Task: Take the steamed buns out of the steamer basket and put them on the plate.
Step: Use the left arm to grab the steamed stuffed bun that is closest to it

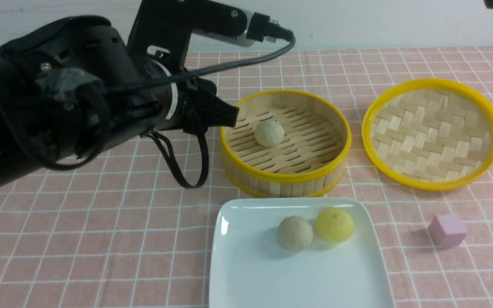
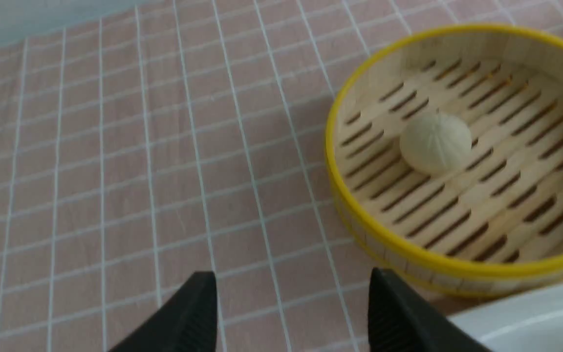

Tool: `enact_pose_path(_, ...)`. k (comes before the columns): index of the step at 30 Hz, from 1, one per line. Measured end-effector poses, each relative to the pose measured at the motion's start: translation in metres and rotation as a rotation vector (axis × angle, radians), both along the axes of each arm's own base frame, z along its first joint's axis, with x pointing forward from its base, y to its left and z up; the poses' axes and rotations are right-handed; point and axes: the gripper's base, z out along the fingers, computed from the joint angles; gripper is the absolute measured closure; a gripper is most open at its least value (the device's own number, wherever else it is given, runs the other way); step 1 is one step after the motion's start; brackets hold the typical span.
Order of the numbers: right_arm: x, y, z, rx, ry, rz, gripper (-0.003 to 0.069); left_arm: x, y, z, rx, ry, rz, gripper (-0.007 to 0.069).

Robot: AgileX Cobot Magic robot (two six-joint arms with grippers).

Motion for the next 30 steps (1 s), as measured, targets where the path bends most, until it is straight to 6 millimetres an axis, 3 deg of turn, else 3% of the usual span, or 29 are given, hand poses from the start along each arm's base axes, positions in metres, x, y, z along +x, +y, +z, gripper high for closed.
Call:
enact_pose_path(5, 0.0, 0.0, 0.0, -0.002, -0.001, -0.002, 0.011, -0.012, -0.003, -0.012, 0.019, 0.184, -0.072, 0.0195)
enact_pose_path(9, 0.0, -0.001, 0.0, -0.007, -0.004, -0.006, 0.011, -0.026, -0.016, -0.018, -0.003, 0.307, -0.269, 0.0195)
enact_pose_path(15, 0.001, -0.001, 0.0, -0.008, -0.005, -0.007, 0.011, -0.033, -0.031, -0.015, -0.035, 0.284, -0.51, 0.0195)
enact_pose_path(22, 0.0, -0.001, -0.002, -0.012, 0.019, -0.01, 0.011, -0.016, -0.035, 0.0, 0.057, -0.029, -0.624, 0.0195)
enact_pose_path(30, -0.001, -0.002, -0.004, -0.02, 0.047, -0.014, 0.011, 0.02, 0.004, 0.006, 0.024, -0.102, -0.449, 0.0195)
